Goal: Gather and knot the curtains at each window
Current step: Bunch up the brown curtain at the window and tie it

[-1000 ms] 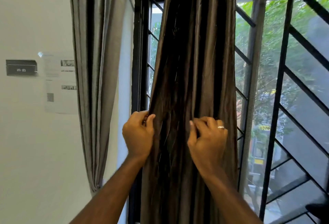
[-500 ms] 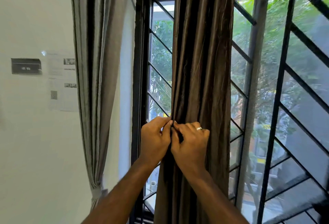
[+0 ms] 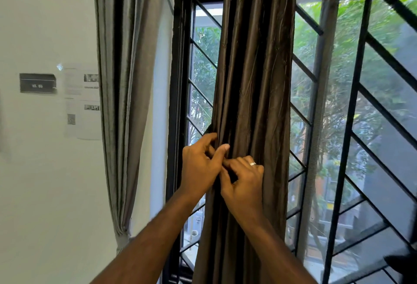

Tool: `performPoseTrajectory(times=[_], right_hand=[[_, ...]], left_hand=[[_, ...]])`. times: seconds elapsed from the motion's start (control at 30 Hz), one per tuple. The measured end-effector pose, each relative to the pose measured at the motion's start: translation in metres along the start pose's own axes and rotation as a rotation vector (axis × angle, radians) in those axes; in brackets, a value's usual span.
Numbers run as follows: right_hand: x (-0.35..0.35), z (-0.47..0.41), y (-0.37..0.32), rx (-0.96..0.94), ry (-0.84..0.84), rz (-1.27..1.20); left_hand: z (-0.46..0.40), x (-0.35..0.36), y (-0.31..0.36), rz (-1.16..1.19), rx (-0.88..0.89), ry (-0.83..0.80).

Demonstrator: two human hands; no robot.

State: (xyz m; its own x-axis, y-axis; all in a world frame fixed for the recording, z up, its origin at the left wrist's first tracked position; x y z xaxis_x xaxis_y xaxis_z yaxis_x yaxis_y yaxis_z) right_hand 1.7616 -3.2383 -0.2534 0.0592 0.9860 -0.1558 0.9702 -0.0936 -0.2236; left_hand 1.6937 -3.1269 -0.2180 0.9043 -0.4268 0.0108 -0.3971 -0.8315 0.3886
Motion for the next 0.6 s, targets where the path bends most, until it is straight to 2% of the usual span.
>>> performPoseTrajectory(times=[0.07,0.2,0.33,0.4,0.5,0.53,0.6], right_hand=[[-0.009,-0.002,-0.004,0.008,0.012,-0.037],[-0.039,-0.013,-0.01,0.103,0.212,-0.072],[-0.044,-0.029,0.011,0.324,0.193,0.053],[-0.045,-0.03,0.01,0.286,0.239,0.056],[-0.035,-0.017,-0.01,-0.002,0.207,0.176],[-0.032,-0.012,-0.008,-0.024,0.19,0.214],[-0.037,-0.011,0.013,0.167,0.228,0.142]], left_hand=[[0.0,0.002,-0.001,-0.011,0.015,-0.012],[-0.003,-0.001,-0.012,-0.056,0.003,0.0],[-0.008,-0.002,-0.022,-0.147,0.008,-0.015],[-0.009,-0.004,-0.018,-0.218,0.037,-0.022],[-0.008,-0.007,-0.012,-0.297,0.073,0.024],[-0.007,-0.007,-0.011,-0.305,0.087,0.034],[-0.007,-0.008,-0.011,-0.294,0.106,0.046]])
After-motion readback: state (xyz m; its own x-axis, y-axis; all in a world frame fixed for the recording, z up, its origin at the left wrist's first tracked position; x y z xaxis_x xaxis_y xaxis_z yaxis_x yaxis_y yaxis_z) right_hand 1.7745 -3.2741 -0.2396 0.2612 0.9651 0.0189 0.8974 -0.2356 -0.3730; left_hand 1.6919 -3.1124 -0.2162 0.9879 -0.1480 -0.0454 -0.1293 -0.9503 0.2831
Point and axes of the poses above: each hand's wrist, its own z-axis away from the middle knuckle, its own x-axis out of the palm, y = z × x, the point moved 6 cm from there along -z, towards the middle knuckle
